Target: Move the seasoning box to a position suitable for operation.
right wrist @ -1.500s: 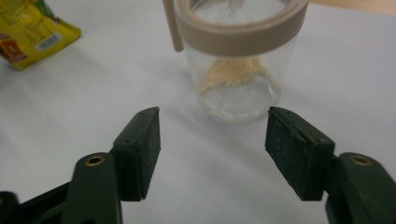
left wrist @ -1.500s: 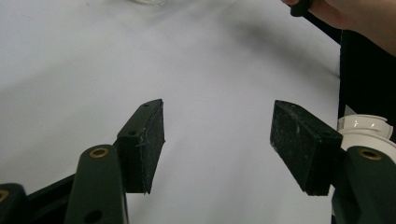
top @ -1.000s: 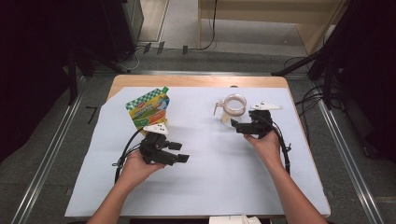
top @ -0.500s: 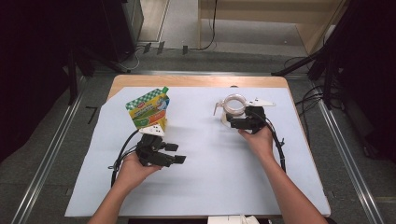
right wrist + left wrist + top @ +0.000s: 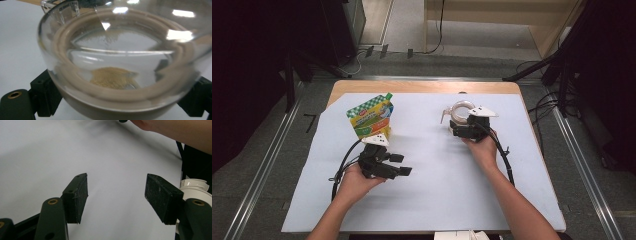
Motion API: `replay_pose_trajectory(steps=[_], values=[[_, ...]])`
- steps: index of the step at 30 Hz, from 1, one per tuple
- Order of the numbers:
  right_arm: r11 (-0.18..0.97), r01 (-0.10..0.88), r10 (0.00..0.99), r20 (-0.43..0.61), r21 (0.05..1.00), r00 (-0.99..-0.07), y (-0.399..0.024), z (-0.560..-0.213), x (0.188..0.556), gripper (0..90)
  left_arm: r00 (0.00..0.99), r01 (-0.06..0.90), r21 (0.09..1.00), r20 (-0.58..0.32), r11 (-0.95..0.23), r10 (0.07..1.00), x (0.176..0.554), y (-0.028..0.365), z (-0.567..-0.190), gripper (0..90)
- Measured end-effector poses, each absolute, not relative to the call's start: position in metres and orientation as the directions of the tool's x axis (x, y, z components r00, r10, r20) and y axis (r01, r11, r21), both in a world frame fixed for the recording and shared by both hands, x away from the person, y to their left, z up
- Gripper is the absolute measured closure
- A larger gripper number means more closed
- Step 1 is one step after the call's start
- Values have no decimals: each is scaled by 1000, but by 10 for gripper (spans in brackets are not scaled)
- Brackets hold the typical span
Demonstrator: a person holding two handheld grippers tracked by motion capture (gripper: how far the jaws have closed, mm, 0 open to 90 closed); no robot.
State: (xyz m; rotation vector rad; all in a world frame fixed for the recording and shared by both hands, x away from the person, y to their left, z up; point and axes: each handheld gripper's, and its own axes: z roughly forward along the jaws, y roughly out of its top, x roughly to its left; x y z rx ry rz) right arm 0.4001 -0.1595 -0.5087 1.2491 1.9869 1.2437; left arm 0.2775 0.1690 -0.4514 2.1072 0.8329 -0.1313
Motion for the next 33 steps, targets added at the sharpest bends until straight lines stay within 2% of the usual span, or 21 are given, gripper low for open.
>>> replay_pose_trajectory(steps=[8,24,33], values=[[154,458,878,91,875,-470,-158,-512,406,107,775,605,672,-373,-427,510,278,167,-453,358],[199,436,884,31,878,-466,-157,-501,401,119,771,608,677,-379,-415,512,279,170,-452,357],[195,429,851,65,882,-521,-152,-485,385,119,765,617,671,-388,-412,514,281,170,-453,357]])
